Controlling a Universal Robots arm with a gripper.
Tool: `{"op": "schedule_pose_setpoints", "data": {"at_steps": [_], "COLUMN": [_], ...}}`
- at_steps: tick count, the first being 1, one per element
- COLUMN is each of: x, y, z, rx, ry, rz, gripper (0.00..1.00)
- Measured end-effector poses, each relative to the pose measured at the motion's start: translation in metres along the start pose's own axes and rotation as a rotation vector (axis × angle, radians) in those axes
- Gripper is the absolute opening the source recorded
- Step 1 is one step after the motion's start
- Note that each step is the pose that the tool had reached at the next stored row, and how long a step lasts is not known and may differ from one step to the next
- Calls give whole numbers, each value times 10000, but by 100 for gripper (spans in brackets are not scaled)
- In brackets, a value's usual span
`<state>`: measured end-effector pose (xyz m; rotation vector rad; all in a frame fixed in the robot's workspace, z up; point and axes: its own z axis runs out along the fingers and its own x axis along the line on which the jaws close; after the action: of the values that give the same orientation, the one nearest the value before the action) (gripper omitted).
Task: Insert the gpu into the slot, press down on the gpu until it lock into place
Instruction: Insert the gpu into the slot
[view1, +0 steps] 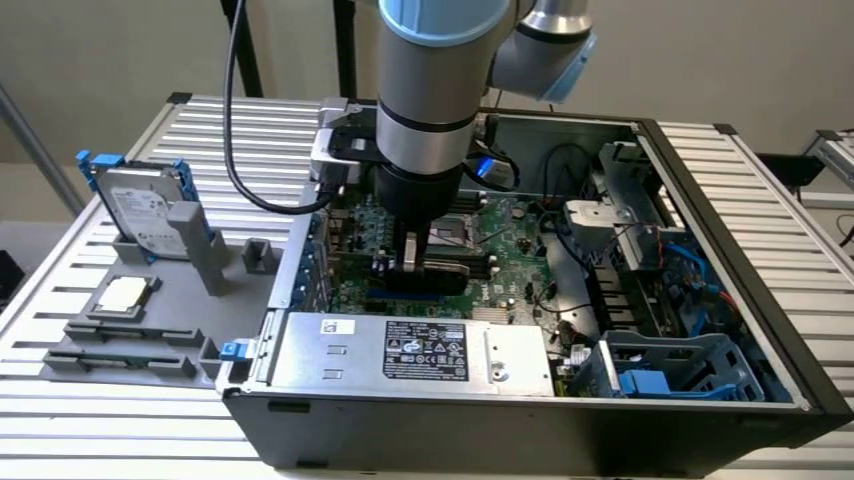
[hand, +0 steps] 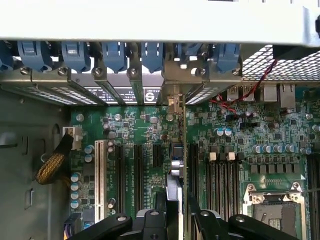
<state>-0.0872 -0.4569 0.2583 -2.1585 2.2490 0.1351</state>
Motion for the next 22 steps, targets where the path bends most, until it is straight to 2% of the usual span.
{"op": "schedule_pose_setpoints", "data": {"at_steps": [3,12,22], "x": [0,-1,-2], "y": [0,-24,-48], "z": [4,7,6], "rx": [-91,-101,-206], "ry": [5,5,42], "rz": [6,6,21], "gripper": [26,26,26]}}
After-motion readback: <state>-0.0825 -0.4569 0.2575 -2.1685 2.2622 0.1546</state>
